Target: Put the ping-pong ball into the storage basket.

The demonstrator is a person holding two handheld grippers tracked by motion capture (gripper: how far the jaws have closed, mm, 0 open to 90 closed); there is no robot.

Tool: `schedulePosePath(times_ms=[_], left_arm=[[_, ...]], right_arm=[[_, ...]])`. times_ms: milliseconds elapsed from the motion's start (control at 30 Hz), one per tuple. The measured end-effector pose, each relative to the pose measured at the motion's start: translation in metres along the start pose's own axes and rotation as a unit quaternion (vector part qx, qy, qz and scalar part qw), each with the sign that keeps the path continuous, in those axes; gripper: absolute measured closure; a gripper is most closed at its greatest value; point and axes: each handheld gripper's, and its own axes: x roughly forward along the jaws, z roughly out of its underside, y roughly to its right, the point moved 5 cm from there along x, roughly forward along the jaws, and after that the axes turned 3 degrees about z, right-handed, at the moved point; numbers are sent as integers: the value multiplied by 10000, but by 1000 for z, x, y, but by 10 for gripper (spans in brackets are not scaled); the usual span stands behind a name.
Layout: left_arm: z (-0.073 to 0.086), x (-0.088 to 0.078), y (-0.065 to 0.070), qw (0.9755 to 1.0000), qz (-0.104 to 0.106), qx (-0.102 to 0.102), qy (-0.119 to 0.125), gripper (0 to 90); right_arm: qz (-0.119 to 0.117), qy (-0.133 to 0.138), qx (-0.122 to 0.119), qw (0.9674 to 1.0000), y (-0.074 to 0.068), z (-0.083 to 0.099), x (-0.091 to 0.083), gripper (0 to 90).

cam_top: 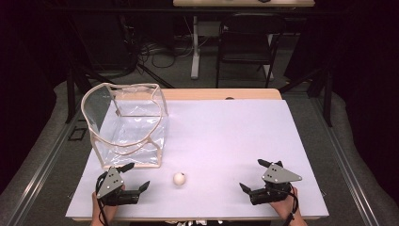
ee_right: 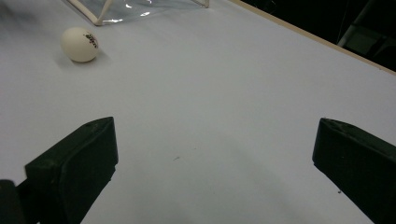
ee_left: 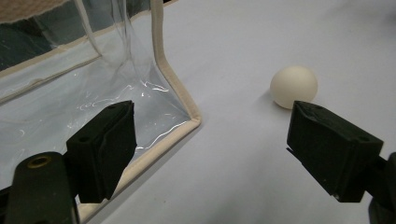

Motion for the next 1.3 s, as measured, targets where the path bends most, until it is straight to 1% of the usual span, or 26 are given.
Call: schedulePosePath(times_ms=[67,233,333,400,533,600,733,767,833,1067,1167,1300], left_arm=[[0,0,0,10000,-8,1,24,159],[0,2,0,10000,20,2,-9,159],[0,3,1,10000,50,35,-25,160],[0,3,1,10000,64,64,-18,159],[0,1,1,10000,43,27,-3,159],[0,1,1,10000,30,16,50,159],[0,3,0,10000,41,3,6,159],[0,4,1,10000,36,-15,-2,160],[0,4,1,10000,32,21,-9,159],[0,4,1,10000,30,6,-8,159],[1,4,1,10000,14,-22,-19,159],[0,4,1,10000,9,-7,-22,159]], right_arm=[[2,-14,3,10000,1,0,1,0],[-11,-45,8,10000,0,0,2,0],[2,-93,-9,10000,-1,0,2,0],[9,-57,-4,10000,-1,-3,1,0],[34,-65,23,10000,0,-4,1,0],[30,-44,51,10000,0,-5,0,0],[30,-61,37,10000,0,-7,0,0],[33,-62,37,10000,0,-7,1,0],[11,-65,57,10000,0,-8,2,0],[-29,-143,15,9999,-4,-13,8,0],[-57,-170,-44,9998,-5,-17,11,0],[-110,-189,-61,9997,-7,-22,17,0]])
